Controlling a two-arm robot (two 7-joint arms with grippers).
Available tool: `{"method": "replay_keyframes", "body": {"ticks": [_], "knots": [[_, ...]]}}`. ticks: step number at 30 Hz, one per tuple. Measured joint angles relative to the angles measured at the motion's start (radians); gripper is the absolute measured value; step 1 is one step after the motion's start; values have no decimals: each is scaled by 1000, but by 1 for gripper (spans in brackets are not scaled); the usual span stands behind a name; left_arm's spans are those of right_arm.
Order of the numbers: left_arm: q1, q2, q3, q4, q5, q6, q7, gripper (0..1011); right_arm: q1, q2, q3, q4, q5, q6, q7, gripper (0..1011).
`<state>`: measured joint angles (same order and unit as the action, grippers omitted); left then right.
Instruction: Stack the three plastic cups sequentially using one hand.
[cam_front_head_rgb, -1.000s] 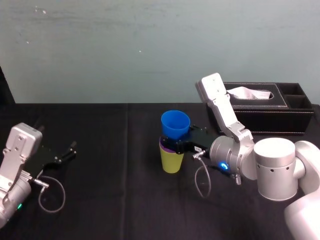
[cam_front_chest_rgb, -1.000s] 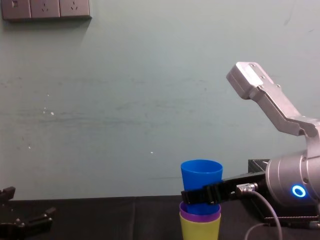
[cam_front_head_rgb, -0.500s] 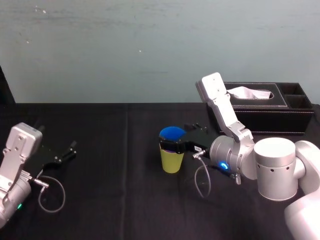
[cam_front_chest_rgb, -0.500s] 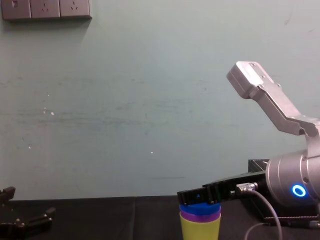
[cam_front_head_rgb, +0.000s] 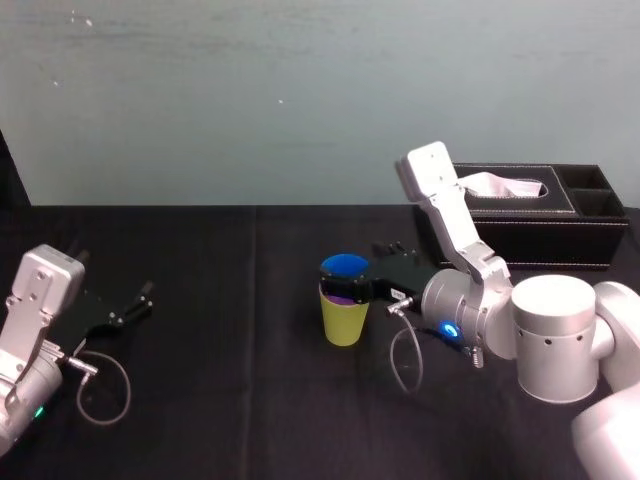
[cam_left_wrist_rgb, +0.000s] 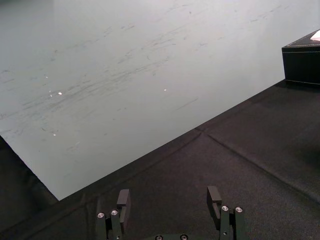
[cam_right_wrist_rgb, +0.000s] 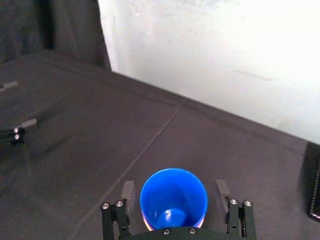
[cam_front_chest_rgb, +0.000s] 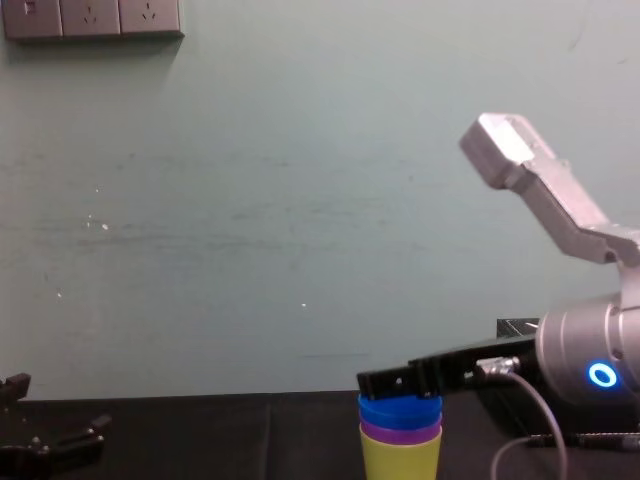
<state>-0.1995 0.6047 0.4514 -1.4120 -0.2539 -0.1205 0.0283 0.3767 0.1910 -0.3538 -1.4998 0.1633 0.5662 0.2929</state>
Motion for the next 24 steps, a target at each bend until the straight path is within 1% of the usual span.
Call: {"method": "replay_keyframes", "body": {"ticks": [5,8,11,14,15,16,17,18,20,21,24], "knots": [[0,0,0,0,0,0,0,1000,-40,2,21,-48,-13,-56,-37,1003],[0,0,0,0,0,0,0,1000,-90,5,45,-94,-29,-124,-71,1003],[0,0,0,0,0,0,0,1000,-124,6,61,-118,-38,-167,-91,1002],[0,0,0,0,0,0,0,1000,-183,5,85,-144,-60,-245,-128,1003],[0,0,0,0,0,0,0,1000,-183,5,85,-144,-60,-245,-128,1003],[0,0,0,0,0,0,0,1000,-206,4,95,-150,-68,-276,-141,1003],[0,0,0,0,0,0,0,1000,-217,2,99,-152,-72,-291,-147,1003],[0,0,0,0,0,0,0,1000,-238,0,107,-154,-79,-324,-158,1003],[0,0,0,0,0,0,0,1000,-257,-4,113,-154,-86,-354,-168,1003],[0,0,0,0,0,0,0,1000,-277,-8,119,-154,-92,-384,-178,1003],[0,0,0,0,0,0,0,1000,-302,-13,128,-146,-101,-424,-189,1003]]}}
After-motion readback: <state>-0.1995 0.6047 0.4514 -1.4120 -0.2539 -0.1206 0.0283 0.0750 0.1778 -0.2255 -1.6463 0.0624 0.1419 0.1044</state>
